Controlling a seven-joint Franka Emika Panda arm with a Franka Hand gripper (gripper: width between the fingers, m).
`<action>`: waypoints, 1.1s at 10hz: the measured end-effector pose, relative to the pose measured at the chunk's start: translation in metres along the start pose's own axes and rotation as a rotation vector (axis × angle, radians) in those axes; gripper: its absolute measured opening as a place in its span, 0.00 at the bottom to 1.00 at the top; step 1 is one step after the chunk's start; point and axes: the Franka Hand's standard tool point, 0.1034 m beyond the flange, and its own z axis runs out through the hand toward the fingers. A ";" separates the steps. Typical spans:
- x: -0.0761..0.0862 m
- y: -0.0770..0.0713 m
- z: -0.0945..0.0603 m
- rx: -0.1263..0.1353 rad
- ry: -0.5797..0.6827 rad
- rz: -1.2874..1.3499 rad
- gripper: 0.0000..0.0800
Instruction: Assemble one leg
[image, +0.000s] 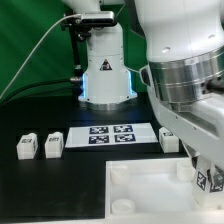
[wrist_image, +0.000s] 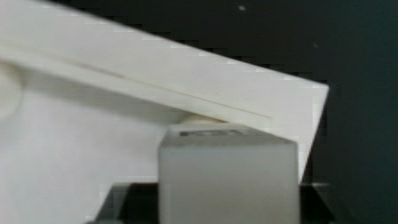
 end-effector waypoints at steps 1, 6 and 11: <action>0.001 0.000 0.000 0.006 -0.009 0.061 0.37; 0.000 0.000 0.001 0.005 0.001 -0.133 0.65; -0.003 -0.002 -0.001 -0.008 0.031 -0.767 0.81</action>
Offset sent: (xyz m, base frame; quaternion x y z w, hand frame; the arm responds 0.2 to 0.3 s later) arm 0.0000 0.0000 0.0000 0.0000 0.0000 -0.0899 0.9960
